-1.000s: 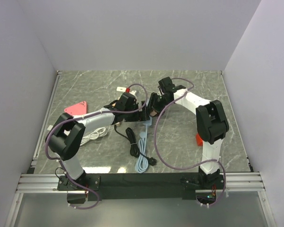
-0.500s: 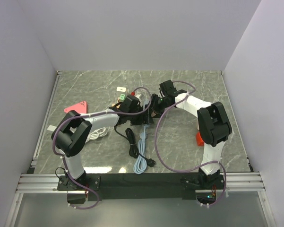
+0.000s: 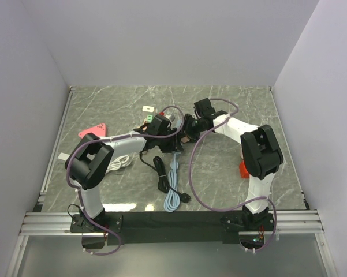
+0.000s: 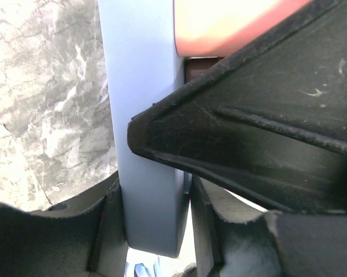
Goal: Pull the plug off the socket
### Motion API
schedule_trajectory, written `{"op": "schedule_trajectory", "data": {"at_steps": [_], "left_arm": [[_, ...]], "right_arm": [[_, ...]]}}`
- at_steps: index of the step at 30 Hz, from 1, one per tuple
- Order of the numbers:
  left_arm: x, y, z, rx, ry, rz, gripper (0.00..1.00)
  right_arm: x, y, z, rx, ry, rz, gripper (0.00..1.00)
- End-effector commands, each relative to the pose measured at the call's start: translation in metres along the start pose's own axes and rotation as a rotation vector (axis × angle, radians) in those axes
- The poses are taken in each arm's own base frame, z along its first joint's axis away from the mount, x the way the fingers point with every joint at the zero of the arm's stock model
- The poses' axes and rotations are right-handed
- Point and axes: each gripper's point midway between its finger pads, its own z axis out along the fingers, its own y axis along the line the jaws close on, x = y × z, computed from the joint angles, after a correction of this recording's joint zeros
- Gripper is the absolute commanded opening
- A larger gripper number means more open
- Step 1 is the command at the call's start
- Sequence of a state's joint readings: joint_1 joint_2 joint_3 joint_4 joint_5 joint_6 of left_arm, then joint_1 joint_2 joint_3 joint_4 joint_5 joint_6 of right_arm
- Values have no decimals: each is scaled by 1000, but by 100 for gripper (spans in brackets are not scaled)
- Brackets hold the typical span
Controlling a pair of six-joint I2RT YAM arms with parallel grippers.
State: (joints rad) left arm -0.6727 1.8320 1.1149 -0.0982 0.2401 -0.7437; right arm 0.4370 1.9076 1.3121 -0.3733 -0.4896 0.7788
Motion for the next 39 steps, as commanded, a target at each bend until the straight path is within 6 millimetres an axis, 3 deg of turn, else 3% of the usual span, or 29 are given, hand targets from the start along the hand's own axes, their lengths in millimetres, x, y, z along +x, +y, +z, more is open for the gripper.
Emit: {"op": "schedule_trajectory", "data": {"at_steps": [1,4,7,9,16,26,32,37,39], "left_arm": [[-12,-9,7,10,-43,35,1],[-11,-1,7,-15,-46,28,0],[-10,6,6,-33,-49,22,0],[-9,12,5,-49,-50,15,0],[-13,8,2,-22,-58,10,0],[-19,4,-7,45,-58,-25,0],[-17,4,-8,64,-49,-25,0],[-15,5,-7,63,-36,-23,0],[-13,6,-8,63,-36,-23,0]], "right_arm": [[31,56,-26,-158,55,-74,29],[24,50,-29,-113,15,-53,68],[12,45,-38,-72,-47,-29,83],[4,44,-46,-67,-88,-7,85],[4,32,-47,-45,-85,-12,83],[23,-10,-29,13,-76,21,73],[18,-7,-18,-36,-90,19,68],[5,6,-9,-102,-119,19,65],[3,2,-2,-89,-115,29,62]]}}
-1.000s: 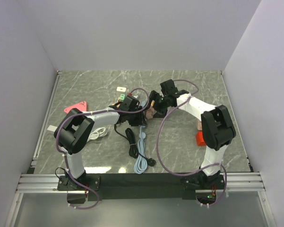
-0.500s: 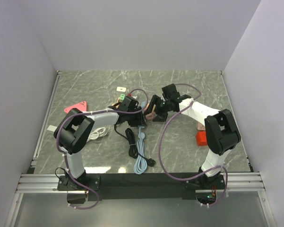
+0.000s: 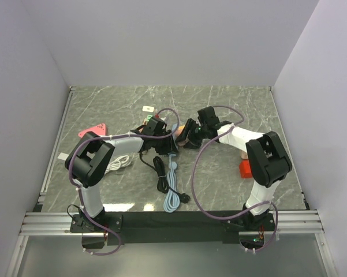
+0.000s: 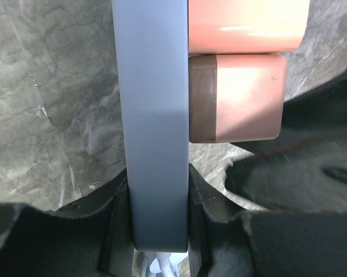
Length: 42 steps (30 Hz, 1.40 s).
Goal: Pull the plug off the socket
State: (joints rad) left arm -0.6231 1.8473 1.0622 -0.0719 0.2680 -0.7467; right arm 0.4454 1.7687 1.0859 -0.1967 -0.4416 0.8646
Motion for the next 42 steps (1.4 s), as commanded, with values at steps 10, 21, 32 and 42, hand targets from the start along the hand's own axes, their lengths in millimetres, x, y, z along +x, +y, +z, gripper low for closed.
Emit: {"op": "schedule_trajectory", "data": {"at_steps": [10,21,32,42], "left_arm": [[-15,-18,-10,70,-51,24,0],[-17,46,-6,-64,-60,-83,0],[-32,38,-7,-28,-72,-94,0],[-36,14,-13,34,-51,-20,0]], "right_arm": [[-17,-3,30,-10,-6,-7,0],[-49,-25,-62,-169,-124,22,0],[-93,-94,-105,90,-285,161,0],[-111,-217,-152,586,-400,461,22]]}}
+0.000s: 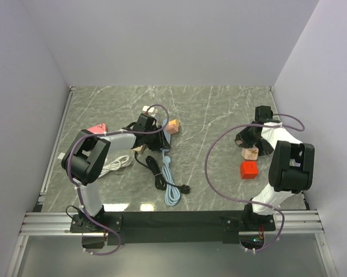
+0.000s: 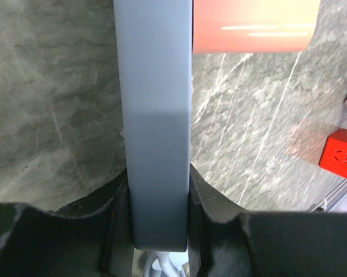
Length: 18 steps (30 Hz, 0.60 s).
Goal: Pull the plug off the socket
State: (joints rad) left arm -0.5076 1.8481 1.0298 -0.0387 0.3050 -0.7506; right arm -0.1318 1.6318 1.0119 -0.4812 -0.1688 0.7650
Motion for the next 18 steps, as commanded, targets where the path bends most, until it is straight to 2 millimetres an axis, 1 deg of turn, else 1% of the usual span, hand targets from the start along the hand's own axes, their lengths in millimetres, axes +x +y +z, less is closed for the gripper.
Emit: {"op": "schedule_trajectory", "data": {"at_steps": [1,2,3,4,5,6,7,8,10,12,13,14,15,16,17,18], "left_arm": [[-5,-24,-4,51,1,83,0],[-5,-26,-5,54,2,87,0],[-4,-27,-5,56,7,93,0],[-3,-29,-5,60,7,102,0],[-1,-31,-5,61,13,107,0],[-1,-33,-6,68,13,115,0],[2,-35,-7,73,18,126,1],[3,-36,-7,74,18,132,0],[7,-37,-6,81,26,145,0],[9,-39,-6,88,29,144,0],[9,-40,-5,92,31,141,0],[10,-40,-4,96,35,140,0],[11,-41,-4,97,35,141,1],[11,-43,-3,102,37,142,0],[12,-45,-3,107,42,146,0],[13,-47,-3,110,43,149,0]], "right_arm": [[-19,-17,-5,158,-56,-2,42],[-21,-16,-7,161,-59,-2,51],[-22,-15,-9,157,-61,-7,58],[-25,-10,-17,135,-82,-8,62],[-26,-4,-22,105,-91,-15,71],[-29,2,-27,74,-106,-23,73],[-31,12,-40,28,-133,-34,76],[-30,20,-46,-9,-135,-42,77],[-28,41,-60,-100,-143,-88,78],[-14,67,-68,-180,-113,-155,79],[-5,75,-68,-211,-90,-178,80],[7,93,-68,-280,-67,-213,80],[19,101,-67,-336,-7,-220,80],[38,112,-60,-370,58,-255,80],[56,127,-57,-410,89,-301,80],[64,138,-56,-436,106,-329,80]]}}
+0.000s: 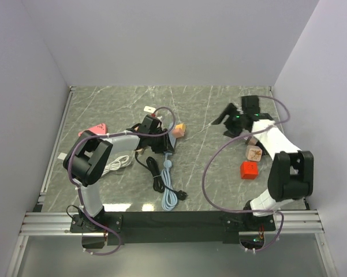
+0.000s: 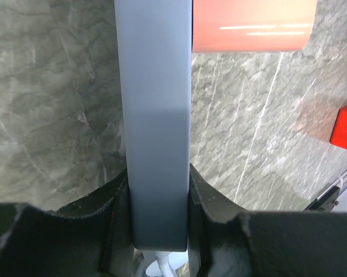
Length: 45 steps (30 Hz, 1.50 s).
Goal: Pull the plug off the socket
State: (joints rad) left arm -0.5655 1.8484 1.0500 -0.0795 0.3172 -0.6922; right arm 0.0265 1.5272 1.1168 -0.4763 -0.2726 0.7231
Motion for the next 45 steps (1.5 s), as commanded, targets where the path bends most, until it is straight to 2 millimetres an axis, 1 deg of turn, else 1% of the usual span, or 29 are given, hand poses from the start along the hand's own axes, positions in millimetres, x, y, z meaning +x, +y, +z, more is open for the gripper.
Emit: {"op": "schedule_trajectory", "data": {"at_steps": [1,2,3,4,5,6,8,9,12,14,17,18,21,22,24,25,27,28,29,30,31,32,34,36,40,42,43,44,45], "left_arm": [[-10,-34,-5,96,-18,63,0],[-11,-36,-6,96,-19,64,0],[-10,-38,-6,102,-18,68,1],[-9,-42,-6,108,-15,71,0],[-9,-44,-6,112,-16,70,0],[-8,-45,-6,115,-16,70,0],[-4,-48,-5,117,-13,63,0],[-5,-50,-6,123,-18,61,0],[-3,-52,-6,123,-16,57,0],[-2,-52,-5,120,-14,60,0],[-1,-52,-6,120,-13,59,0],[0,-52,-6,120,-13,58,0],[-1,-52,-6,121,-18,54,0],[-2,-52,-5,119,-18,55,0],[-2,-52,-5,120,-19,56,0],[-1,-51,-4,117,-16,53,0],[-2,-51,-2,116,-17,51,1],[-3,-50,-1,108,-17,53,1],[-3,-48,0,100,-17,52,7],[-4,-45,1,82,-20,51,28],[-6,-44,2,72,-25,58,39],[-8,-42,2,57,-31,59,60],[-15,-39,0,31,-63,64,73],[-19,-40,0,26,-78,71,80],[-22,-41,8,36,-69,87,81],[-25,-42,11,42,-66,89,79],[-21,-39,17,39,-50,91,76],[-20,-38,19,41,-45,92,66],[-19,-37,21,40,-37,92,58]], "right_arm": [[40,59,22,-204,156,-121,80],[45,70,28,-234,170,-134,80],[59,83,33,-266,206,-157,80],[70,86,44,-284,251,-156,81],[71,97,50,-325,251,-158,82],[83,104,60,-337,279,-169,83],[92,113,70,-348,294,-174,84],[97,118,79,-345,311,-182,84],[102,127,90,-341,306,-184,86],[108,128,99,-340,314,-175,86],[118,127,104,-333,343,-168,84],[119,126,108,-327,351,-167,82],[127,126,108,-336,371,-163,67],[130,125,107,-342,381,-162,57],[135,123,105,-340,388,-161,48],[137,122,104,-338,391,-162,38],[140,118,104,-336,399,-160,28],[143,119,103,-342,413,-158,13],[143,116,103,-334,420,-157,6],[144,116,101,-336,422,-162,1],[146,116,100,-340,426,-169,0],[147,114,98,-335,435,-180,0],[149,113,94,-341,452,-199,0],[153,112,90,-349,479,-218,0],[157,113,83,-373,496,-223,0],[159,115,80,-390,507,-220,0],[159,116,78,-397,510,-216,0],[159,117,78,-400,510,-206,0],[159,119,76,-408,510,-203,0]]}}
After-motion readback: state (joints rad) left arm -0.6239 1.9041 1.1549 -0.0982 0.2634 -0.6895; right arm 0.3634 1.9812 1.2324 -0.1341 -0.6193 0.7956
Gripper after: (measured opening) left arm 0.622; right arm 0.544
